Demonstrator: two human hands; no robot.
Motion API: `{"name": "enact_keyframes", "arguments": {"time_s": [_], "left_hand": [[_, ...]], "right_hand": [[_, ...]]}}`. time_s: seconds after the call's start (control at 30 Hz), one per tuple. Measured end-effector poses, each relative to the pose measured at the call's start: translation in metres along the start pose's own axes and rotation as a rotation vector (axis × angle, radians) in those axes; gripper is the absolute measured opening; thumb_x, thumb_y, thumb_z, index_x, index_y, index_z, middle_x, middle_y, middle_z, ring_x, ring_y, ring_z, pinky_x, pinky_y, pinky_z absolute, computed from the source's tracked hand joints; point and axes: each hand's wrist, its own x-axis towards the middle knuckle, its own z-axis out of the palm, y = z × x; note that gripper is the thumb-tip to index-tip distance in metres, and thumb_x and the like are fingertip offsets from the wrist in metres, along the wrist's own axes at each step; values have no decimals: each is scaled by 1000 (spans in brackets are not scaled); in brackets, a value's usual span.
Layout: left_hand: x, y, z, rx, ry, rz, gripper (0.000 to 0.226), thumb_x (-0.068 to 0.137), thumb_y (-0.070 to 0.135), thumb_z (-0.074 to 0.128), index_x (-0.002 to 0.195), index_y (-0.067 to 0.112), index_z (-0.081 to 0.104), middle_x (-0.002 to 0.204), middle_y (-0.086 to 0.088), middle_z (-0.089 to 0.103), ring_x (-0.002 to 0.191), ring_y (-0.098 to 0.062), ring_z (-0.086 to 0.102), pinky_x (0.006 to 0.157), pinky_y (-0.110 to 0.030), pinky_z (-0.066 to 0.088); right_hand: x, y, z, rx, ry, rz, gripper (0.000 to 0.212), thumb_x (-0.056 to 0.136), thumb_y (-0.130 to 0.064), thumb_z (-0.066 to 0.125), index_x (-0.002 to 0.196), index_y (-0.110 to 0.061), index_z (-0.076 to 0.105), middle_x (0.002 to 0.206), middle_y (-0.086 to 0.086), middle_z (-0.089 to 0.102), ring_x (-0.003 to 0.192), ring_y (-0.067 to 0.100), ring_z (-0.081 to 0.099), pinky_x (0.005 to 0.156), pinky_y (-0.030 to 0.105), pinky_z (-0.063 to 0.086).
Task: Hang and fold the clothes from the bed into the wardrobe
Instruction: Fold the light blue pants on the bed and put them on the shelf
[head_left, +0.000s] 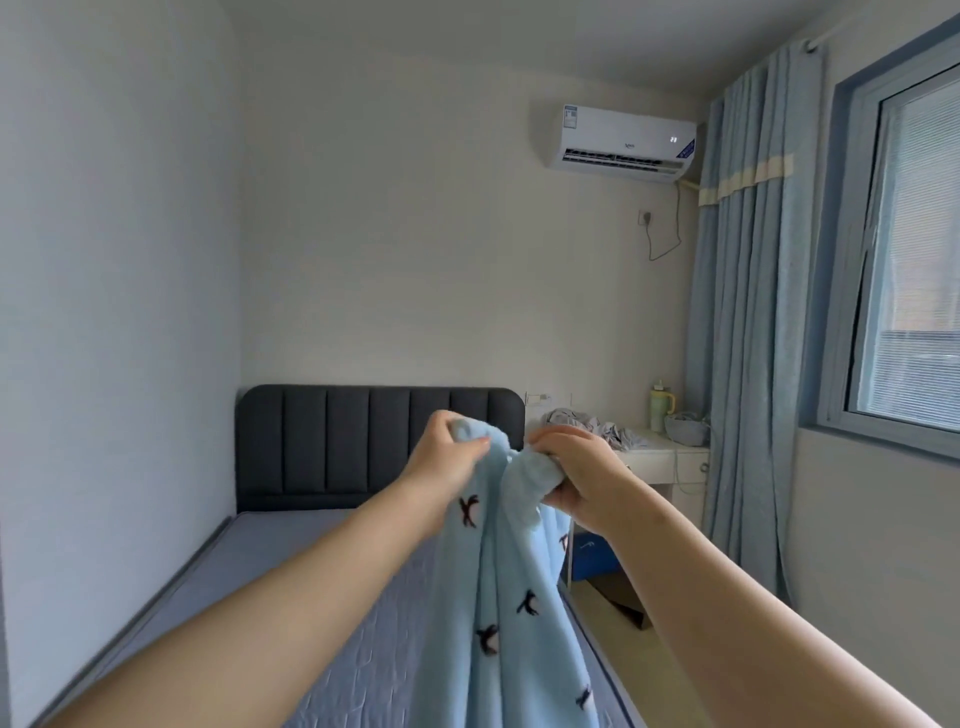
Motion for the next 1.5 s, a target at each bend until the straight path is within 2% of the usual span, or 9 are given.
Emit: {"name": "enact_keyframes", "arguments": {"time_s": [0.13,0.33,0.53,0.77,0.93,1.03,1.17,1.3,1.5], "left_hand": [[-14,5,2,-38,-242,142,6,85,8,57,88,3,60,87,-8,57,84,-19,57,70,-30,46],[-20,-11,5,15,-463,90,74,76,17,71,129,26,19,110,12,45,101,-1,50,79,-13,46],[-3,-2,-6,-165,-156,94,22,53,0,49,73,6,56,61,-3,55,59,-16,53,50,-21,44],[12,23,-40,-217,-239,133,34,74,-19,35,74,6,58,66,-8,61,62,-17,60,56,-21,50],[13,31,-70,-211,-284,115,34,77,-17,35,86,6,59,78,-10,62,73,-20,62,63,-24,53],[12,26,-85,-236,-281,20,40,79,-18,38,94,10,62,86,-8,68,83,-21,65,68,-28,54],[18,21,-112,435,-73,33,33,85,-1,56,116,12,58,113,-7,64,110,-24,57,96,-36,46],[15,28,-131,938,129,-33,33,88,41,56,115,23,60,109,-5,63,96,-25,59,74,-28,45],[4,34,-133,8,181,-329,20,97,19,48,115,17,55,75,-5,59,40,-13,57,33,-15,42]], "right_hand": [[-5,-7,-1,-5,-40,-5,14,85,1,49,79,0,62,72,17,63,62,26,63,52,29,56],[-10,-8,-4,-9,-88,-36,21,81,1,41,75,-1,61,61,15,69,52,26,66,47,28,53],[-8,-9,-6,-439,5,-292,17,81,-8,54,77,-21,66,62,-5,63,59,11,56,57,22,46],[-2,0,-12,-924,-85,-364,28,66,-53,73,59,-34,54,92,-19,39,107,19,34,100,42,32],[-1,3,-11,-557,-407,-142,31,69,-21,81,96,-24,66,104,-3,70,93,11,68,88,30,54],[-1,-1,-2,-523,-308,-168,40,68,-3,77,104,-10,60,96,11,69,86,23,68,83,44,56],[4,-12,14,-303,-92,-310,41,66,7,72,93,-19,56,97,14,62,78,26,61,72,43,55],[6,-21,33,-71,-81,-295,33,69,8,70,85,-18,60,83,7,61,67,19,59,57,27,53],[7,-31,46,-1126,205,-482,15,83,-32,60,89,-18,57,88,3,56,89,28,55,70,30,38]]}}
